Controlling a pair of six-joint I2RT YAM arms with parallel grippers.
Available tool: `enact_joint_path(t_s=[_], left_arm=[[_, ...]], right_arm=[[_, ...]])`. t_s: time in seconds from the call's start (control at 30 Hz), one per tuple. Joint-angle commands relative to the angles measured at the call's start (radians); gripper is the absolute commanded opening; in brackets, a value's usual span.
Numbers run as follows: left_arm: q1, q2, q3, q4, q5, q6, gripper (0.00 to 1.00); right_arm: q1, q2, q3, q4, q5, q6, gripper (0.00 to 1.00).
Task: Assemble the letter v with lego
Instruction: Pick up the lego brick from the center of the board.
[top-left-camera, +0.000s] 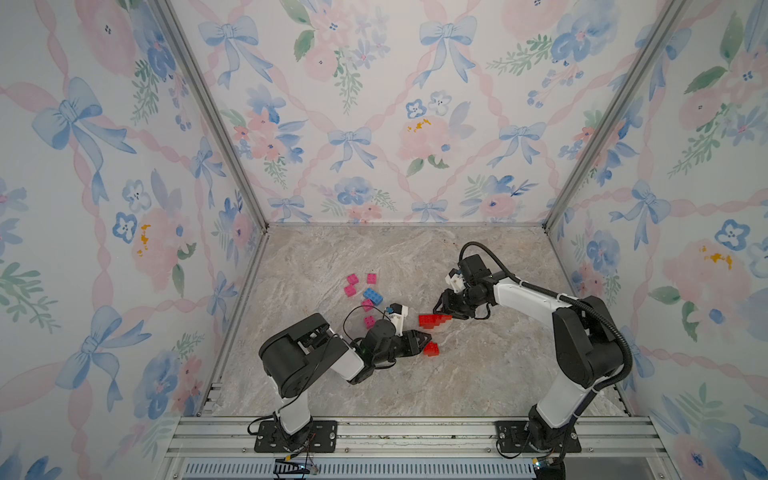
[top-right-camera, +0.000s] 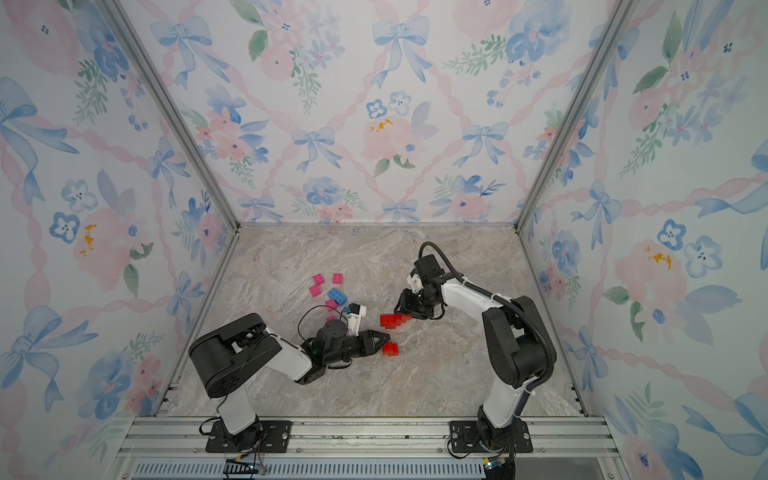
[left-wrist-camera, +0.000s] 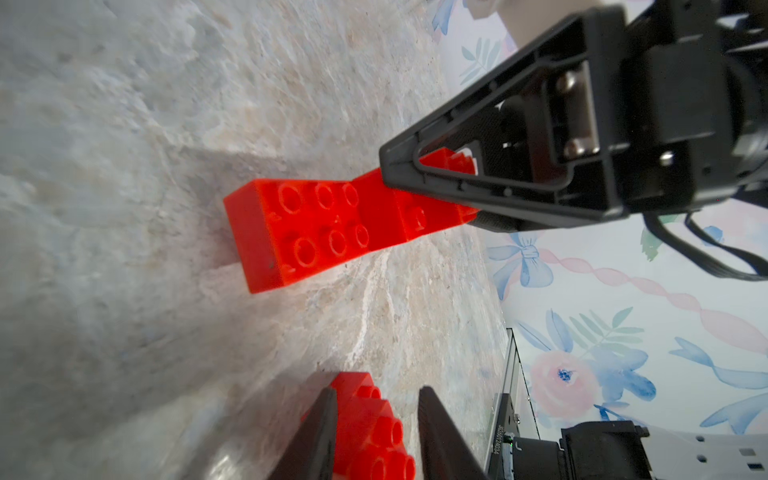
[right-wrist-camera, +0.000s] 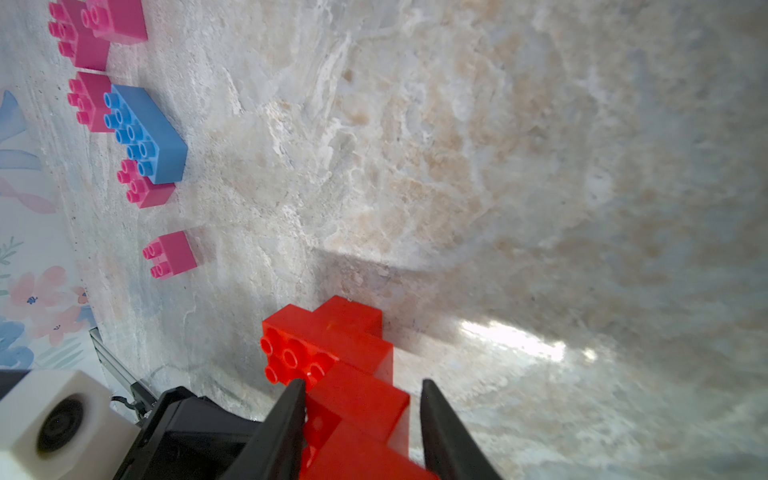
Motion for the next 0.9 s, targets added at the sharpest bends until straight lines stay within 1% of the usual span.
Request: enact_joint_path(t_s=[0.0, 0.13, 0.2, 0.27, 0.33, 0.37, 0.43, 0.47, 0.53, 0.63, 0.73, 0.87], left_arm=[[-0.015, -0.051, -0.048, -0.013, 0.02, 0.003, 0.4], [-0.055, -0.119, -0.089, -0.033, 0.011, -0.021, 0.42], [-0.06, -0.157, -0.094, -0.077, -0.009, 0.0, 0.44], [-0.057, -0.202, -0.067, -0.183, -0.06, 0.074, 0.48], [-0.059, -0.237, 0.008, -0.378, -0.122, 0.2, 0.56], [-0.065, -0.242, 0.049, -0.452, -0.152, 0.256, 0.58], [-0.087, -0.23, 0.14, -0.61, -0.23, 0.374, 0.62], [-0.099, -0.215, 0.178, -0.675, -0.268, 0.414, 0.63], [-0.137, -0.176, 0.268, -0.768, -0.344, 0.501, 0.65], [-0.18, -0.133, 0.314, -0.803, -0.376, 0.564, 0.67], [-0.217, -0.09, 0.363, -0.842, -0.409, 0.591, 0.7], [-0.252, -0.039, 0.413, -0.92, -0.5, 0.607, 0.69]], right_arm=[[0.013, 0.01, 0.027, -0.033, 0.019, -0.016, 0.46], [0.013, 0.012, 0.026, -0.035, 0.022, -0.02, 0.46], [0.013, 0.012, 0.027, -0.034, 0.022, -0.021, 0.46], [0.013, 0.012, 0.027, -0.033, 0.024, -0.024, 0.46], [0.013, 0.013, 0.028, -0.034, 0.024, -0.026, 0.47], [0.013, 0.015, 0.028, -0.035, 0.024, -0.027, 0.47], [0.014, 0.017, 0.028, -0.034, 0.024, -0.026, 0.48], [0.014, 0.017, 0.027, -0.033, 0.024, -0.026, 0.48], [0.015, 0.014, 0.024, -0.029, 0.025, -0.024, 0.48], [0.016, 0.013, 0.024, -0.031, 0.026, -0.022, 0.48], [0.015, 0.01, 0.025, -0.038, 0.031, -0.024, 0.48], [0.015, 0.011, 0.024, -0.04, 0.033, -0.026, 0.48]])
